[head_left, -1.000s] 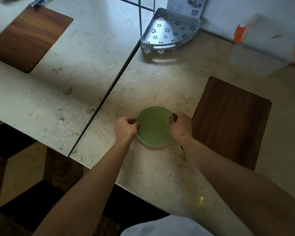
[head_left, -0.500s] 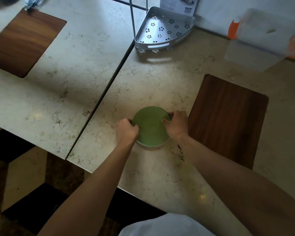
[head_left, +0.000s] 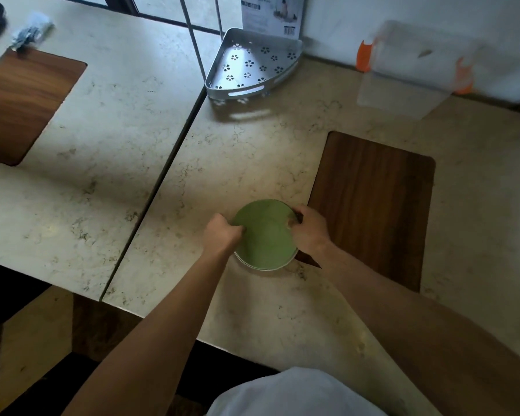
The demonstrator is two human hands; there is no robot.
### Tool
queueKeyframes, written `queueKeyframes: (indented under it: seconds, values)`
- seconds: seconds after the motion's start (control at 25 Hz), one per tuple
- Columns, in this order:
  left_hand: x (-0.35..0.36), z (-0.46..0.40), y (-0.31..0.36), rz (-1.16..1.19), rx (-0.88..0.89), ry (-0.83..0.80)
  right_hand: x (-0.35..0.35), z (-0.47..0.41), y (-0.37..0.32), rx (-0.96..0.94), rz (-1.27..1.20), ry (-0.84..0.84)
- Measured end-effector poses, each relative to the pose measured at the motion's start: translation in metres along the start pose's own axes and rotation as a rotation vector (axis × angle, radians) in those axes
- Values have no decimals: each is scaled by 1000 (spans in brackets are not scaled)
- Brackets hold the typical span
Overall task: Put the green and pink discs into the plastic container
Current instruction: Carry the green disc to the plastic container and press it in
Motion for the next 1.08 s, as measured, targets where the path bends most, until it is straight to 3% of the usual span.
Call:
queueKeyframes:
  seconds: [0.16, 0.36, 0.6, 0.8, 0.92, 1.08]
  values:
    - [27, 12, 18, -24, 55, -121, -24, 9, 22, -2, -132, 14]
    - [49, 26, 41, 47, 81, -117, -68, 33, 39, -58, -293, -14]
    - [71, 51, 95, 700, 22, -287, -152, 69, 39, -223, -414, -140]
    - [92, 83, 140, 891, 38, -473, -210, 90, 38, -334, -471, -122]
    - [96, 90, 160, 884, 58, -437, -234, 91, 50, -290, -550, 3]
    - [92, 91, 188, 697, 170, -369, -254, 86, 64, -150, -647, 126]
Point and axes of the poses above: each hand's wrist, its own z-axis away from the middle knuckle, its own x-axis out of the palm, y = z × x, the point moved 2 cm from there along -z, towards the middle knuckle, and after that the axes turned 13 degrees about x, right-handed, at the moved point
